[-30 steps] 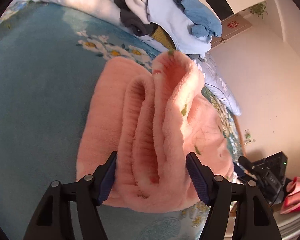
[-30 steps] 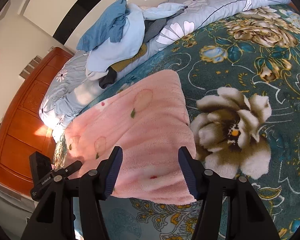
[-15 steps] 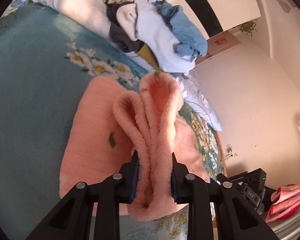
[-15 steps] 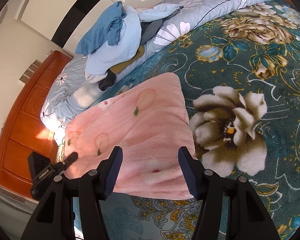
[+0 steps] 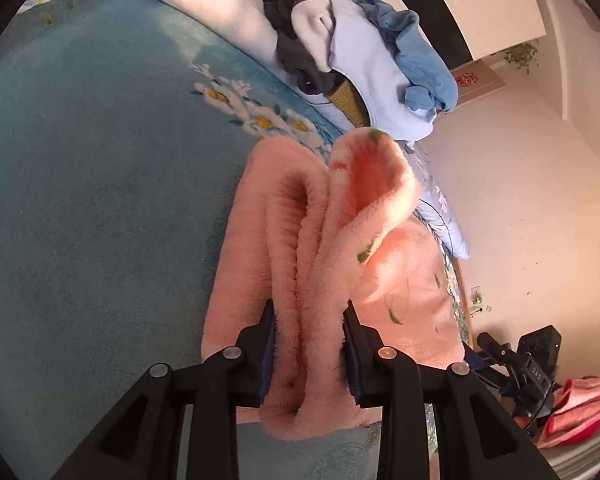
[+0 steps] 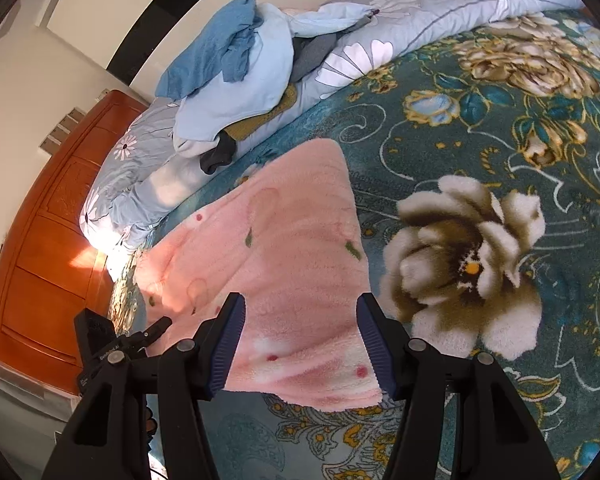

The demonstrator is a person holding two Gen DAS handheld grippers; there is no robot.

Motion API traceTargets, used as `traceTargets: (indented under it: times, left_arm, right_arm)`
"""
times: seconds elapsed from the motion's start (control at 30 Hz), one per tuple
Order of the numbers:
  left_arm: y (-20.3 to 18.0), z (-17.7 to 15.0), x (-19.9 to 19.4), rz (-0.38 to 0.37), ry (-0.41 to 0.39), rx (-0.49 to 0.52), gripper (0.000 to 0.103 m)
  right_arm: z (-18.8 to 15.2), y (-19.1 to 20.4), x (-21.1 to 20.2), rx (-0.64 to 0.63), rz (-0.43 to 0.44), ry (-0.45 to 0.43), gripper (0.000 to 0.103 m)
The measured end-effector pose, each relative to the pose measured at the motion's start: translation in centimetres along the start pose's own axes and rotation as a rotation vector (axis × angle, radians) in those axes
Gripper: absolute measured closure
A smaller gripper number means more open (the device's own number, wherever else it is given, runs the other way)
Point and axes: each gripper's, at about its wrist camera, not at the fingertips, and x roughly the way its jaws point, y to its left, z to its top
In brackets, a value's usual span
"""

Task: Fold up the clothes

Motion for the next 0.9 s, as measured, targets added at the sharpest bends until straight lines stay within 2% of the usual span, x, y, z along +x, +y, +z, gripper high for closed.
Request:
traceTargets:
  times: [0.03,0.07,0.1,0.13,0.17,0.2,0.23,0.27,0.3,0.37,0.5,0.6,0.67,0.8,0.87,0.9]
  left_arm:
    - [-0.7,0.1,-0.6,0.017,0.001,0.033,0.061]
    - [-1.8,0.3,-1.3,0.059,-0.006,0.084,0.058]
    - [-2.8,0.4,-2.2,0.109,-0.022,0.129,0.049]
    - [-3.9,0.6,-3.3,0.152,-0.05,0.169,0.04]
    - [-5.2,0.7,-4.3,0.17,-0.092,0.22,0.037]
    - [-6.5,0.7,-5.2,0.188,-0.135,0.271,0.029]
    - [-8.1,0.6,-5.2,0.21,-0.16,0.332,0.013]
    - [-9.7,0.4,-5.1,0.233,-0.186,0.393,0.004]
    - [-11.2,0.3,-5.1,0.255,-0.211,0.454,0.0]
    - [-13.4,-0.1,-3.0,0.323,-0.185,0.533,0.0]
    - [-13.3,-1.5,1.2,0.463,-0.108,0.573,0.0]
    - [-11.5,-3.1,4.1,0.456,-0.004,0.575,0.0]
    - [-9.6,-3.8,5.3,0.44,0.055,0.509,0.0]
    - [-7.1,-3.8,4.6,0.329,0.023,0.405,0.0]
    - [-7.2,-3.8,4.5,0.329,0.041,0.408,0.0]
    - [-7.4,-4.0,4.7,0.344,0.052,0.429,0.0]
  right_arm:
    - [0.2,0.6,-0.3,-0.031,-0.008,-0.003,0.044]
    - [0.5,1.2,-0.5,-0.061,-0.017,-0.007,0.044]
    - [0.6,1.7,-0.8,-0.093,-0.027,-0.01,0.044]
    - [0.7,2.2,-0.9,-0.116,-0.033,-0.012,0.044]
    - [0.8,2.6,-1.0,-0.138,-0.039,-0.013,0.044]
    - [0.8,2.9,-0.9,-0.156,-0.042,-0.009,0.044]
    - [0.8,3.4,-0.5,-0.173,-0.046,0.0,0.043]
    - [0.7,3.8,0.2,-0.189,-0.055,0.011,0.041]
    - [0.5,4.2,0.7,-0.202,-0.061,0.023,0.038]
    - [0.0,4.9,1.8,-0.23,-0.062,0.051,0.037]
    - [-1.8,5.6,2.6,-0.334,-0.111,0.077,0.037]
    - [-2.7,4.7,3.6,-0.348,-0.14,0.109,0.037]
    - [-3.0,4.0,4.2,-0.327,-0.141,0.115,0.036]
    - [-3.9,3.5,5.3,-0.325,-0.118,0.128,0.023]
    - [-4.4,3.8,6.0,-0.366,-0.121,0.137,0.012]
    - [-4.7,4.0,6.4,-0.379,-0.133,0.142,0.009]
